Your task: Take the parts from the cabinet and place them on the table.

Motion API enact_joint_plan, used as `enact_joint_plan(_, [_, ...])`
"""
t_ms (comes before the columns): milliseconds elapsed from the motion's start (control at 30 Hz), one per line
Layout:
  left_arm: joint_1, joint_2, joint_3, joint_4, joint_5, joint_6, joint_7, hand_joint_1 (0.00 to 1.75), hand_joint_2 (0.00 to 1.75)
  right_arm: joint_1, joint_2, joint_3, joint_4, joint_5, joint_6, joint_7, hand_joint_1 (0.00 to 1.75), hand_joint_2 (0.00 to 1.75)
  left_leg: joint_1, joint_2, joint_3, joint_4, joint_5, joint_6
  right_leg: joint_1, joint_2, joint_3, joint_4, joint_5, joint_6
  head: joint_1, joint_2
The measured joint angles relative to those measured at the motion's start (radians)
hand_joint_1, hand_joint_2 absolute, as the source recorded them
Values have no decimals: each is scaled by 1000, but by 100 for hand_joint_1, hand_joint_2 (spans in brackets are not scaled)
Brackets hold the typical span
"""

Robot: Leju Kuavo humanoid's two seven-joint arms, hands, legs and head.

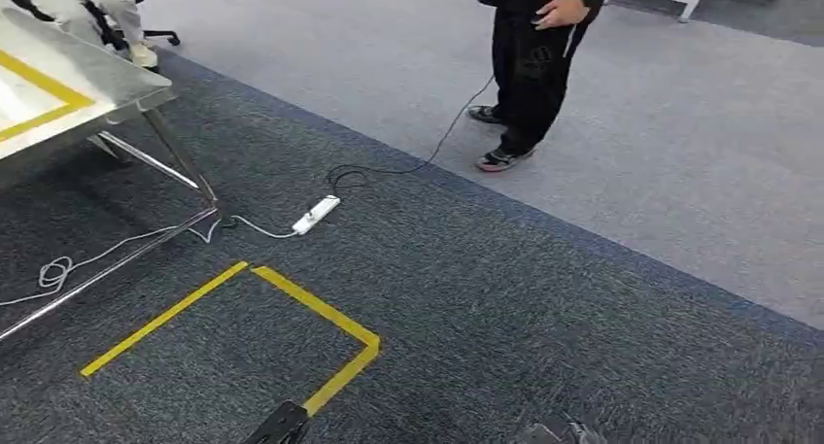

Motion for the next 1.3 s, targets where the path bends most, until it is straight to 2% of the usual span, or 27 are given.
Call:
enact_joint_plan(33, [-1, -1, 0, 0, -2, 0, 0, 0, 0, -3, 0, 0, 0, 1, 0, 1, 0, 0, -1, 10, 2, 4, -4, -5, 1, -34, 54, -90, 30, -1, 1, 0])
enact_joint_plan(67, [-2, 0, 0, 0, -3, 0, 0, 0, 0, -8, 0, 0, 0, 1, 2, 2, 0, 0, -9, 17, 1, 7, -9, -12, 13, -83, 72, -128, 9, -7, 2, 0])
enact_joint_plan(100, [-4, 0, 0, 0, -3, 0, 0, 0, 0, -11, 0, 0, 0, 1, 3, 2, 0, 0, -13, 27, 1, 11, -13, -16, 8, -61, 78, -129, 19, -23, -4, 0])
enact_joint_plan(200, [-7, -1, 0, 0, -3, 0, 1, 0, 0, -6, 0, 0, 0, 1, 3, 3, 0, 0, -12, 53, 6, 12, -14, -25, 10, -31, 69, -126, 20, -39, -5, 0])
enact_joint_plan(233, [-8, -2, 0, -1, -3, 0, 1, 0, 0, -6, 0, 0, 0, 1, 3, 3, 0, 0, -8, 39, 4, 16, -23, -35, 5, -20, 70, -129, 25, -46, -6, 0])
enact_joint_plan(267, [-9, -2, 0, -1, -3, 0, 1, 0, 0, -7, 1, 0, 0, 1, 3, 3, 0, 0, -4, -17, -5, 48, -54, -40, 5, -10, 68, -129, 27, -52, -8, 0])
enact_joint_plan(300, [-8, -2, 0, -1, -3, 0, 1, 0, 0, -10, 1, -1, 0, 1, 3, 3, 0, 0, -2, -44, -31, 114, -95, -41, 5, 2, 67, -129, 28, -57, -8, 0])
enact_joint_plan(367, [-2, -1, 0, -1, -3, 0, 3, 0, 0, -13, 1, -1, 0, 2, 6, 3, 0, 0, -1, -66, -106, 287, -170, -41, 8, 33, 65, -129, 30, -62, -8, 0])
enact_joint_plan(400, [-1, 0, 0, -1, -4, 0, 4, 0, 0, -12, 1, -1, 0, 3, 8, 3, 0, 0, -1, -68, -130, 336, -179, -39, 10, 48, 65, -128, 31, -63, -8, 0])
enact_joint_plan(433, [-1, -1, 0, -1, -4, 0, 5, 0, 0, -11, 1, -1, 0, 6, 10, 3, 0, 0, -1, -69, -132, 335, -163, -35, 12, 62, 65, -128, 31, -64, -8, 0])
enact_joint_plan(500, [-5, -1, 0, -1, -5, 0, 6, 0, 0, -12, 1, -1, 0, 10, 13, 5, 0, 0, -2, -79, -79, 206, -71, -23, 14, 93, 67, -126, 32, -63, -8, 0])
enact_joint_plan(533, [-7, -1, 0, -1, -5, 0, 6, 0, 0, -14, 1, -1, 0, 11, 13, 5, 0, 0, -4, -99, -43, 121, -25, -16, 14, 106, 70, -126, 33, -62, -8, 0])
enact_joint_plan(567, [-7, 0, 0, -1, -5, 0, 6, 0, 0, -15, 3, -1, 0, 14, 13, 5, 0, 0, -4, -157, -15, 51, -2, -7, 11, 118, 68, -126, 34, -60, -7, 0])
enact_joint_plan(600, [-8, 2, 0, -1, -5, 0, 6, 0, 0, -20, 4, -1, 0, 17, 14, 5, 0, 0, -1, -169, -11, 35, -5, -4, 15, 131, 62, -122, 36, -55, -5, 0])
enact_joint_plan(700, [-12, 1, 0, -2, -4, 0, 6, 0, 0, -16, 4, -1, 0, 19, 16, 5, 0, 0, -6, -142, -8, 21, -8, -4, 5, 163, 48, -131, 50, -32, -10, 0])
enact_joint_plan(733, [-13, 0, 0, -3, -3, 0, 6, 0, 0, -15, 4, -1, 0, 19, 16, 5, 0, 0, 3, -130, -4, 2, 2, -2, 7, 162, 43, -128, 48, -27, -8, 0])
enact_joint_plan(767, [-16, -3, 0, -3, -3, 0, 6, 0, 0, -15, 4, -1, 0, 19, 16, 5, 0, 0, 2, -112, 2, -7, 8, -1, 11, 98, 24, -102, 27, -28, -8, 0])
enact_joint_plan(800, [-16, -3, 0, -3, -3, 0, 5, 0, 0, -20, 4, -1, 0, 20, 16, 6, 0, 0, 0, -100, 1, -8, 9, 2, 12, 55, -4, -43, -11, -23, -1, 0])
enact_joint_plan(867, [-13, -1, 0, -3, -2, 0, 5, 0, 0, -26, 5, -1, 0, 21, 17, 6, 0, 0, -2, -65, 0, -7, 8, 3, 7, 26, -79, 116, -83, -13, -3, 0])
enact_joint_plan(933, [-13, -1, 0, -3, -2, 0, 5, 0, 0, -22, 6, -1, 0, 21, 17, 6, 0, 0, -3, -37, -1, -6, 7, 3, 1, 21, -108, 182, -91, -5, -2, 0])
enact_joint_plan(967, [-13, -1, 0, -3, -2, 0, 4, 0, 0, -20, 6, -1, 0, 21, 17, 6, 0, 0, -2, -24, 0, -6, 5, 1, -1, 17, -86, 144, -62, -2, -2, 0])
enact_joint_plan(1033, [-14, -2, 0, -3, -1, 0, 3, 0, 0, -22, 6, -1, 0, 21, 17, 6, 0, 0, 0, 0, 2, -1, -1, -7, -5, -11, 16, -38, 19, 2, -2, 0])
enact_joint_plan(1067, [-16, -2, 0, -3, 0, 0, 3, 0, 0, -25, 6, -2, 0, 21, 17, 6, 0, 0, 0, 11, 3, 6, -7, -15, -3, -59, 59, -124, 21, 5, -2, 0])
enact_joint_plan(1100, [-17, 0, 0, -4, 0, 1, 2, 0, 0, -28, 10, -1, -1, 21, 17, 5, 0, 0, -9, 17, 1, 10, -13, -22, 1, -64, 69, -123, 20, -10, -2, 0])
enact_joint_plan(1133, [-17, 0, 0, -4, 0, 1, 0, 0, 0, -30, 10, -2, -1, 22, 17, 5, 0, 0, -10, 22, 2, 12, -14, -24, 3, -47, 67, -122, 22, -23, -6, 0])
enact_joint_plan(1233, [-19, -1, 0, -5, 6, 1, -4, 0, 0, -27, 10, -3, 0, 29, 18, 5, 0, 0, -5, 49, 9, 11, -17, -36, 6, -19, 61, -121, 23, -41, -5, 0])
enact_joint_plan(1300, [-21, -1, 1, -5, 8, 1, -10, 0, 0, -30, 11, -4, 0, 35, 18, 5, 0, 0, 4, -36, -9, 63, -65, -48, 2, 1, 62, -125, 29, -54, -8, 0])
